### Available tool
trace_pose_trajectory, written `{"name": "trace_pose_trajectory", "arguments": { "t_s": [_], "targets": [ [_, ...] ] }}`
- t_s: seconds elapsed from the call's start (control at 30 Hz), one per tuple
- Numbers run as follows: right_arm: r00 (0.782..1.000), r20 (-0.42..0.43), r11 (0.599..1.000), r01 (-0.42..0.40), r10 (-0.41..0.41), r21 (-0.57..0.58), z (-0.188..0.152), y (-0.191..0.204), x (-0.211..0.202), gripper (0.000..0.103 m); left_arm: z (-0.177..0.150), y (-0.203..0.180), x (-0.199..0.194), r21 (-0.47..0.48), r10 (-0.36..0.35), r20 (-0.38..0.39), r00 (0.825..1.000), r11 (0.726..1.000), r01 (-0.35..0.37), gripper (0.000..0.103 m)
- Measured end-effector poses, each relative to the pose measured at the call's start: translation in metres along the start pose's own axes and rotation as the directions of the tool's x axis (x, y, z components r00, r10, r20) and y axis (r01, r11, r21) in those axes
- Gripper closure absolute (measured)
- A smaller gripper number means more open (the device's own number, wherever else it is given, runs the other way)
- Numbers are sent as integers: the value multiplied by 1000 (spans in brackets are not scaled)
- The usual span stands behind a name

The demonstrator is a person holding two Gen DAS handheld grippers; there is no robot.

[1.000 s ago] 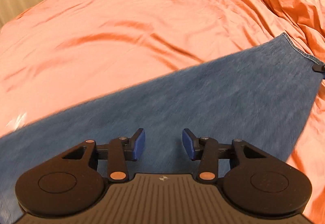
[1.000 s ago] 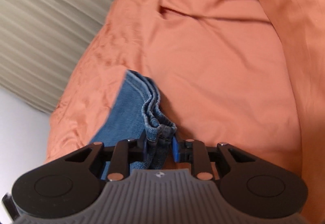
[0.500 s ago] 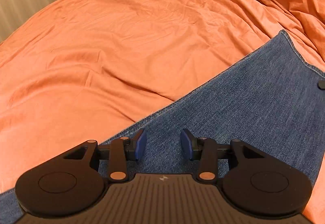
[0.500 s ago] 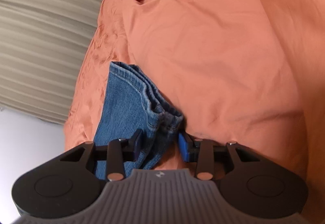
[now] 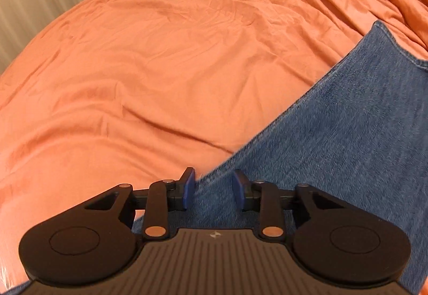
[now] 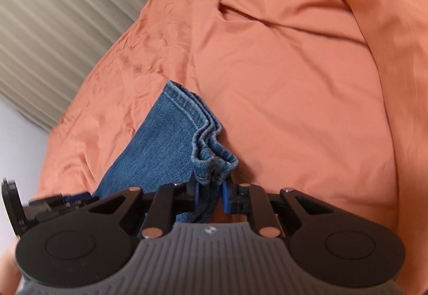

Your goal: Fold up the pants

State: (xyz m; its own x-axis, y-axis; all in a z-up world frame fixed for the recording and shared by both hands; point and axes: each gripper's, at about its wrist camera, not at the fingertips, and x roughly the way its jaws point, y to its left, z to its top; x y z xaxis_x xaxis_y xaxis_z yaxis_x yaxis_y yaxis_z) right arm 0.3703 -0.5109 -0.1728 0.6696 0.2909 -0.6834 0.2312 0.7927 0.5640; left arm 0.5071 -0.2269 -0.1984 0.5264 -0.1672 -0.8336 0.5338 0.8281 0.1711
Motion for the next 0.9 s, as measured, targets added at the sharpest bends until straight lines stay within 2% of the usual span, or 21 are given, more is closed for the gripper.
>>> {"name": "trace_pose_trajectory", "arguments": {
  "t_s": [0.13,0.23,0.33,0.47,0.67,0.87,0.9],
  "targets": [
    [1000,-1,998,22,-22,-53,5,8,-4,93,6,-8,15,20,5,-17,1000,1000,-5,77],
    [999,11,989,49,-48,-143,7,23,-9,94,7,-8,15,15,13,-12,1000,1000,-12,78],
    [997,30,968,75,-70,-239,9,43,-18,95,3,-4,2,-7,12,19,1000,1000,-12,74],
    [995,49,933,102,-91,-346,13,69,-33,96,-6,1,-29,-27,-5,51,999,1000,7,74],
    [990,89,856,137,-107,-499,12,112,-52,96,-38,-21,-72,67,-108,25,994,992,106,75],
    [990,109,825,137,-92,-548,12,144,-67,96,-76,-64,-104,126,-219,42,975,969,212,76],
    [990,112,821,136,-89,-554,12,150,-70,96,-81,-70,-104,123,-233,25,972,966,228,76]
  ]
}}
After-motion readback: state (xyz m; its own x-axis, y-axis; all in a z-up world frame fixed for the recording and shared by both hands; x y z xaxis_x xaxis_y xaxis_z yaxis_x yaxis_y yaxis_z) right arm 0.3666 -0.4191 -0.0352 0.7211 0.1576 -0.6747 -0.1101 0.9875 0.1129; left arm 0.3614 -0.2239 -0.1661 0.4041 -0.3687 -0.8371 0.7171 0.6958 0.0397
